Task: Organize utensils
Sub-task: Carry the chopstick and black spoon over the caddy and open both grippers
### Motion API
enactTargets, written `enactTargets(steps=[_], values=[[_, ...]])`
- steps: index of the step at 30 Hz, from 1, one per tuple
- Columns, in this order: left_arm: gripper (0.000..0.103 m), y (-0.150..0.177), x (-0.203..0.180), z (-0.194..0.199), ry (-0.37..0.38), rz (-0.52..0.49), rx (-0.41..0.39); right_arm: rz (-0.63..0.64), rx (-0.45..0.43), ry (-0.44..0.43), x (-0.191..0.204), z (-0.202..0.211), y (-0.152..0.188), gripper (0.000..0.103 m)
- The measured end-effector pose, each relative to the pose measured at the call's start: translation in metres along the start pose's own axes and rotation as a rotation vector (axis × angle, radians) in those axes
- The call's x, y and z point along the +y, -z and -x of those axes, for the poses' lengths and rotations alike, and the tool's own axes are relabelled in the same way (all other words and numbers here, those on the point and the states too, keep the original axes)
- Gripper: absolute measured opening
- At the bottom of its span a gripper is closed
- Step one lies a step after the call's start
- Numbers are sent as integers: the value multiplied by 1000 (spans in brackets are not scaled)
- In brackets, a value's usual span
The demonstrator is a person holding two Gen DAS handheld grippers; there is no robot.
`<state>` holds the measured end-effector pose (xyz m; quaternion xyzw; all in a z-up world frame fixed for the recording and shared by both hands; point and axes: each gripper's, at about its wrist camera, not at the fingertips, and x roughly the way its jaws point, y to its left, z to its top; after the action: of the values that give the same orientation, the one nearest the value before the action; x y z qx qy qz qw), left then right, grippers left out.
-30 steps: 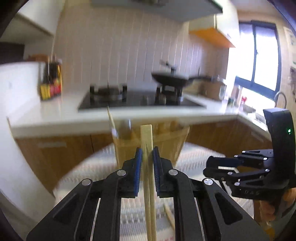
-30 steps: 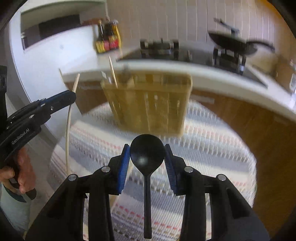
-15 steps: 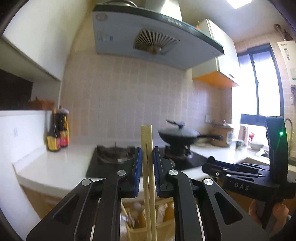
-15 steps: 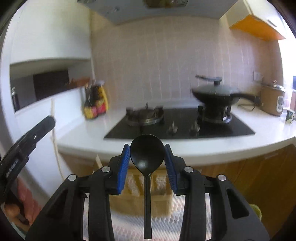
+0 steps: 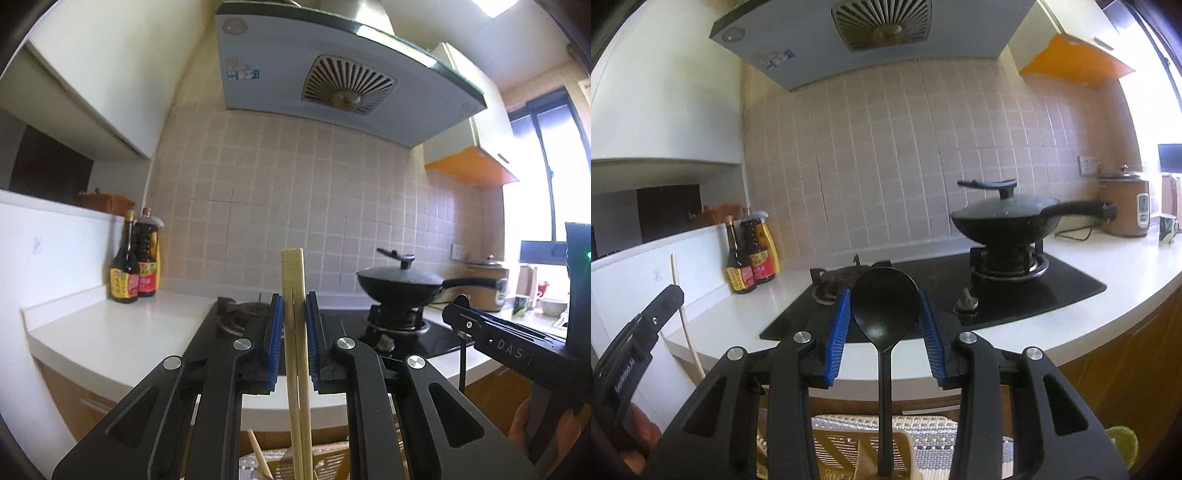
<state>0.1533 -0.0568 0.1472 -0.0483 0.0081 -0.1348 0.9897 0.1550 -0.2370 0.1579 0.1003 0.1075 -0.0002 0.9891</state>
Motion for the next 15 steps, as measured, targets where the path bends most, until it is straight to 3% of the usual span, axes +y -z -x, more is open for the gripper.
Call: enactTargets(steps=[7, 15], values=[[11, 28, -4, -13, -50, -57, 12, -2, 31, -20, -4, -25, 21, 34], [12, 40, 4, -14, -29, -36, 29, 1, 51, -38, -7, -28, 30, 35]])
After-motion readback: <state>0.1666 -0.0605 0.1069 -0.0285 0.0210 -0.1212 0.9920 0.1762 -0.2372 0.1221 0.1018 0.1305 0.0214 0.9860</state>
